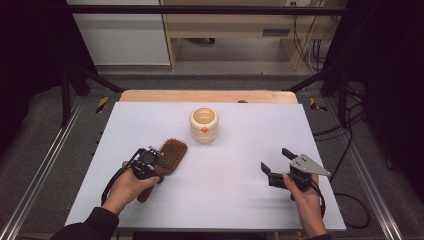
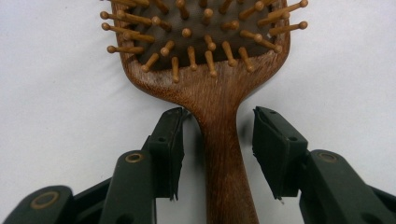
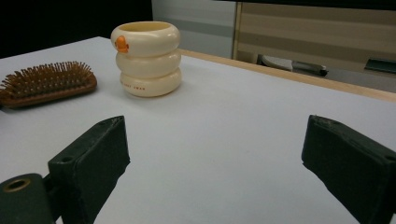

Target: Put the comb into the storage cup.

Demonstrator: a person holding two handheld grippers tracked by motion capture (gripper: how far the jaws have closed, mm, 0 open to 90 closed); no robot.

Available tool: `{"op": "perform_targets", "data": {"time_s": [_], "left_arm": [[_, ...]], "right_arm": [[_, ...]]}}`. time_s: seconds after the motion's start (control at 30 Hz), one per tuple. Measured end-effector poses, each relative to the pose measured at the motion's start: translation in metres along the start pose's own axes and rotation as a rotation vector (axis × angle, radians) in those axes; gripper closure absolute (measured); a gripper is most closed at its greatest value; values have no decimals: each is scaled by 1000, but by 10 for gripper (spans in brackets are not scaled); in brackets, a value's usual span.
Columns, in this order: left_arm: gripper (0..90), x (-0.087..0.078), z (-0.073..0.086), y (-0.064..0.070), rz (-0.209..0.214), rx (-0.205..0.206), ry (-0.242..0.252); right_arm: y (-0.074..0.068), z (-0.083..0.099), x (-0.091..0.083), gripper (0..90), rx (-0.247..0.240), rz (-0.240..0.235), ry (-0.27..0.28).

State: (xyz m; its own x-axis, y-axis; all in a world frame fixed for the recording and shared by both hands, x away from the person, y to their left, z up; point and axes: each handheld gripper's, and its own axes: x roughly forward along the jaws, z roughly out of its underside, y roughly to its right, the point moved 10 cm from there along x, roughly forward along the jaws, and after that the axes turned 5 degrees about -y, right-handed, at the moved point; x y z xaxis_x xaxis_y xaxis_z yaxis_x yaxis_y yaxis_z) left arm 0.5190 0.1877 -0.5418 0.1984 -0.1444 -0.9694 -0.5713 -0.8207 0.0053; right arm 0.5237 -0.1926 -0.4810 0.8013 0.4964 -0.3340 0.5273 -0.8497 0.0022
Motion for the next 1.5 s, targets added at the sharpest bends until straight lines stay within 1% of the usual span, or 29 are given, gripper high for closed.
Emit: {"op": "perform_targets", "data": {"time_s": [0.3, 0.4, 0.57, 0.6, 0.9, 1.0, 1.03, 1.13, 1.23, 1.27, 1.33, 1.37, 1.43, 1.5], "left_arm": [[592, 0, -1, -1, -5, 0, -5], [610, 0, -1, -1, -13, 2, -6], [631, 0, -1, -2, -11, 12, 1], [656, 0, -1, -3, -14, 17, 4], [706, 1, -2, -4, -15, 41, 11], [722, 1, -2, -3, -15, 55, 10], [722, 1, -2, -4, -16, 67, 7], [725, 1, -2, -3, -15, 72, 16], [726, 1, -2, -3, -25, 95, 25], [726, 1, -2, -2, -28, 96, 31], [726, 0, -2, -2, -37, 117, 33], [726, 0, -2, -2, -45, 123, 32], [726, -1, -2, -1, -61, 148, 38], [726, -2, -1, -2, -71, 155, 49]], "right_arm": [[0, 0, 0, 74, 1, 0, -2], [0, 0, 0, 75, 1, -1, -2], [0, 0, 0, 74, 0, -1, -2], [-1, 0, 0, 75, 0, -1, -2], [-1, 1, 1, 75, -3, -1, -5], [-1, 1, 1, 74, -4, -2, -5], [-1, 1, 1, 74, -4, -2, -5], [-1, 1, 1, 74, -3, -4, -6], [-1, 1, 1, 74, -2, -3, -6], [-1, 1, 1, 74, -2, -3, -6], [-1, 1, 1, 74, -2, -2, -6], [-1, 1, 1, 74, -2, -2, -5], [-1, 1, 1, 74, 0, -2, -5], [0, 1, 1, 75, -1, -2, -5]]}}
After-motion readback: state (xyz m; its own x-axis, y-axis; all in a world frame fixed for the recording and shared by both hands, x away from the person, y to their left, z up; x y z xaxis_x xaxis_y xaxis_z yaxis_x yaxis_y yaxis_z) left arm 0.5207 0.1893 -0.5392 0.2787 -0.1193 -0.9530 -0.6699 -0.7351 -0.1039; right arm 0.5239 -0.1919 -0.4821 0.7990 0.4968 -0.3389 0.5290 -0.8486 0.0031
